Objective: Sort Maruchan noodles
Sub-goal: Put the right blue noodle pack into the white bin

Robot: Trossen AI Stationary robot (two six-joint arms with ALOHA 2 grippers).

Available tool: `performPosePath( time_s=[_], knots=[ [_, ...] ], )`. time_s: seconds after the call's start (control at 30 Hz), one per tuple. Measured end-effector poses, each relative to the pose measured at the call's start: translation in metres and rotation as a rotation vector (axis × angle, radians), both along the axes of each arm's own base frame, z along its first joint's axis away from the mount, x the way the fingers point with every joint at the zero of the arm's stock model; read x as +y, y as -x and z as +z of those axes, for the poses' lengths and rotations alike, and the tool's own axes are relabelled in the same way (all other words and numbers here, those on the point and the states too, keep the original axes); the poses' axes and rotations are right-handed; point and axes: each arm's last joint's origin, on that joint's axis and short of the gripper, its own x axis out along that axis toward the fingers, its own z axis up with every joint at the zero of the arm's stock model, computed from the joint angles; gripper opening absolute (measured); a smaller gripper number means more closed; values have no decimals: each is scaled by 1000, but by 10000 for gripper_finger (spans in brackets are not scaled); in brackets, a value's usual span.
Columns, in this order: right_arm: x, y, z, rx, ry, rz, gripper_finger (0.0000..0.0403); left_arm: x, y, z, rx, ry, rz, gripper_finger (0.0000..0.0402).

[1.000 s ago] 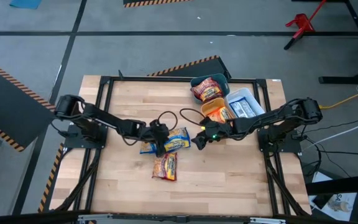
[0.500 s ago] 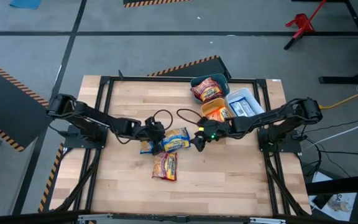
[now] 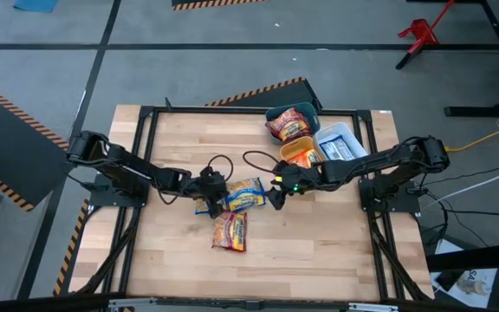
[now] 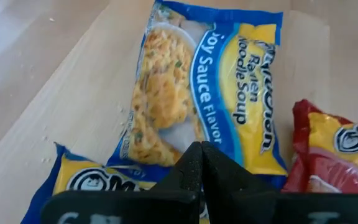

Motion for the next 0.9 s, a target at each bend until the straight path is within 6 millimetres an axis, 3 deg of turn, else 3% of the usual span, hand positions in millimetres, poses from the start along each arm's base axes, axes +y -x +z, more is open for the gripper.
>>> performPosePath(
  time_s=[0.6, 0.9],
  knots=[
    [0, 1, -1, 8, -9, -10, 269, 1, -5, -18, 31, 40, 6, 0],
    [2, -7, -19, 63, 37, 91, 269, 0, -4, -22, 63, 37, 5, 0]
  ],
)
